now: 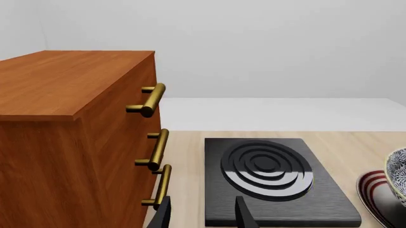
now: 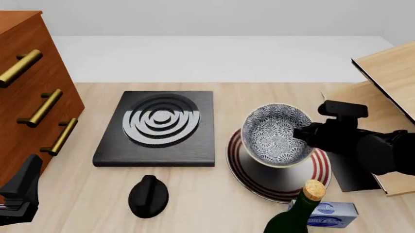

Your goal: Pick up the akita bowl and put it on the plate.

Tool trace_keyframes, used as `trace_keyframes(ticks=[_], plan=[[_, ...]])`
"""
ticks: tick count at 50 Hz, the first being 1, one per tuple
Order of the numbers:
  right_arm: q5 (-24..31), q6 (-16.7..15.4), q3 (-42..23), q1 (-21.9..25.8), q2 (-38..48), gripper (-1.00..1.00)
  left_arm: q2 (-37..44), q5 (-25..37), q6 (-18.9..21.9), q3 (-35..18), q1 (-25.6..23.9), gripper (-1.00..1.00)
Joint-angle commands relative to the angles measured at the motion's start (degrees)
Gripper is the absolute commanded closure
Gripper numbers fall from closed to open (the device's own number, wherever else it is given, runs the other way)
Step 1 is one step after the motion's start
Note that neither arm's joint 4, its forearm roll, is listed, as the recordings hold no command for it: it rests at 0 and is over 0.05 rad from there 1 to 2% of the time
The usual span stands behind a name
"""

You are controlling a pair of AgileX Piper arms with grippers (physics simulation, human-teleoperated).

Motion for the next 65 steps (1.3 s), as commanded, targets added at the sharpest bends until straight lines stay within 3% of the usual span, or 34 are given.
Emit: trace_keyframes(ticks=[1,16,17,34,48,55,65], plan=[[-1.5,0.8,0.4,-0.4,1.4,1.0,0.0,0.0,0.0,0.0,0.0,-1.0],[-1.2,0.8,0.0,-1.2,2.9,1.0,-0.1,0.0,0.0,0.0,0.0,-1.0],[-1.3,0.9,0.0,-1.2,2.9,-1.0,-0.1,0.0,0.0,0.0,0.0,-1.0],[2.0,0.3,-1.0,-1.1,-0.5,-1.0,0.0,0.0,0.0,0.0,0.0,-1.0],[10.5,-3.2,-3.8,-2.2,-10.9,-1.0,0.1,0.0,0.0,0.0,0.0,-1.0],[12.7,-5.8,-4.7,-3.2,-14.2,-1.0,0.0,0.0,0.0,0.0,0.0,-1.0],[14.2,-6.6,-4.6,-2.3,-18.6,-1.0,0.4,-0.3,0.1,-0.1,-0.8,-1.0]])
